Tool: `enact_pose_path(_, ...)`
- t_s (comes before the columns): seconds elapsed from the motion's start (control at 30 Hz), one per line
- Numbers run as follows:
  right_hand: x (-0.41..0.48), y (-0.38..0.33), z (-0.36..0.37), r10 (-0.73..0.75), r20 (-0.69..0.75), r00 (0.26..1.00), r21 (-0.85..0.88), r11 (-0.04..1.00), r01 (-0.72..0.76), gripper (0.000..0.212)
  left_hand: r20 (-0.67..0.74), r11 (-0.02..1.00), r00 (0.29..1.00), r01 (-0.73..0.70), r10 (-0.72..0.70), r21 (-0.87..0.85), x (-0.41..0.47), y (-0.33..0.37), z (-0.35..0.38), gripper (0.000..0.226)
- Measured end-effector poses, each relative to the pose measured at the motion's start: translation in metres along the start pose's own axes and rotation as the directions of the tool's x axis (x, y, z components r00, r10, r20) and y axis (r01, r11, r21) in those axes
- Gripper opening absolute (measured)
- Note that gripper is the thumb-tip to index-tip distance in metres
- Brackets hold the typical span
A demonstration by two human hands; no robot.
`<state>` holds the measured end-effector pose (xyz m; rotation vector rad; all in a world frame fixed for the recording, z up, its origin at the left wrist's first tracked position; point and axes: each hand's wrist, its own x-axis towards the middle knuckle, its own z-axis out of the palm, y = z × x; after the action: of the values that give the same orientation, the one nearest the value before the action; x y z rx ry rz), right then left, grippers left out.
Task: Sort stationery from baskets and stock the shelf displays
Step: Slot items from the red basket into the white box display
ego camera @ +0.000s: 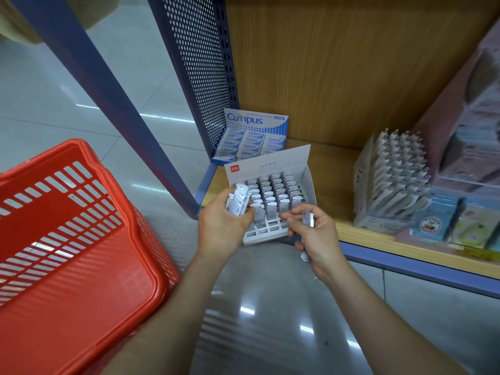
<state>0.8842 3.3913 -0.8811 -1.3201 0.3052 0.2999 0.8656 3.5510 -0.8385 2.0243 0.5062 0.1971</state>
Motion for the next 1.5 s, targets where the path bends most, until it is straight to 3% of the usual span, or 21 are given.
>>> enact_pose_path(0.27, 0.0, 0.001, 0.004, 0.022, 0.088, 0.996, -0.056, 0.998, -0.018, 0.011, 0.011, 0.972, 0.995, -0.103, 0.103, 0.21, -0.004, -0.004, -0.003, 0.023)
enact_pose_path(0.53, 0.004, -0.007, 0.009, -0.071, 0.193, 0.979, -0.192, 0.975, 0.108, 0.014, 0.056, 0.955, 0.984, -0.176, 0.167, 0.237, -0.006, -0.007, -0.002, 0.023)
enact_pose_path(0.67, 0.015, -0.007, 0.015, -0.243, 0.368, 0.898, -0.491, 0.769, 0.41, 0.02, 0.118, 0.868, 0.951, -0.308, 0.285, 0.39, -0.005, -0.002, -0.004, 0.027)
enact_pose_path(0.77, 0.019, -0.003, 0.012, -0.274, 0.439, 0.855, -0.598, 0.622, 0.506, 0.017, 0.179, 0.794, 0.921, -0.39, 0.347, 0.467, -0.006, -0.005, -0.002, 0.024)
enact_pose_path(0.87, 0.019, 0.004, 0.01, -0.305, 0.44, 0.845, -0.677, 0.505, 0.535, 0.012, 0.116, 0.893, 0.974, -0.226, 0.195, 0.39, -0.005, -0.007, 0.0, 0.02)
enact_pose_path(0.93, 0.019, 0.007, 0.011, -0.323, 0.428, 0.844, -0.715, 0.451, 0.535, 0.011, -0.011, 0.987, 1.0, -0.01, 0.012, 0.162, -0.004, -0.013, 0.0, 0.022)
enact_pose_path(1.0, 0.02, 0.007, 0.013, -0.338, 0.419, 0.843, -0.735, 0.42, 0.533, 0.011, -0.079, 0.985, 0.987, 0.13, -0.139, -0.112, -0.002, -0.021, -0.001, 0.024)
enact_pose_path(1.07, 0.018, 0.006, 0.015, -0.346, 0.41, 0.844, -0.745, 0.406, 0.529, 0.013, -0.049, 0.948, 0.973, 0.207, -0.225, -0.24, -0.002, -0.028, 0.001, 0.028)
enact_pose_path(1.27, 0.013, 0.011, 0.02, -0.387, 0.336, 0.859, -0.776, 0.402, 0.485, 0.015, 0.028, 0.917, 0.963, 0.264, -0.269, -0.299, -0.002, -0.02, 0.014, 0.027)
enact_pose_path(1.43, 0.009, 0.01, 0.026, -0.333, 0.223, 0.916, -0.75, 0.542, 0.379, 0.015, 0.03, 0.939, 0.974, 0.226, -0.226, -0.259, 0.003, -0.017, 0.014, 0.034)
enact_pose_path(1.5, 0.005, 0.011, 0.027, -0.303, 0.12, 0.945, -0.703, 0.647, 0.296, 0.012, 0.022, 0.947, 0.974, 0.224, -0.225, -0.231, 0.004, -0.019, 0.014, 0.04)
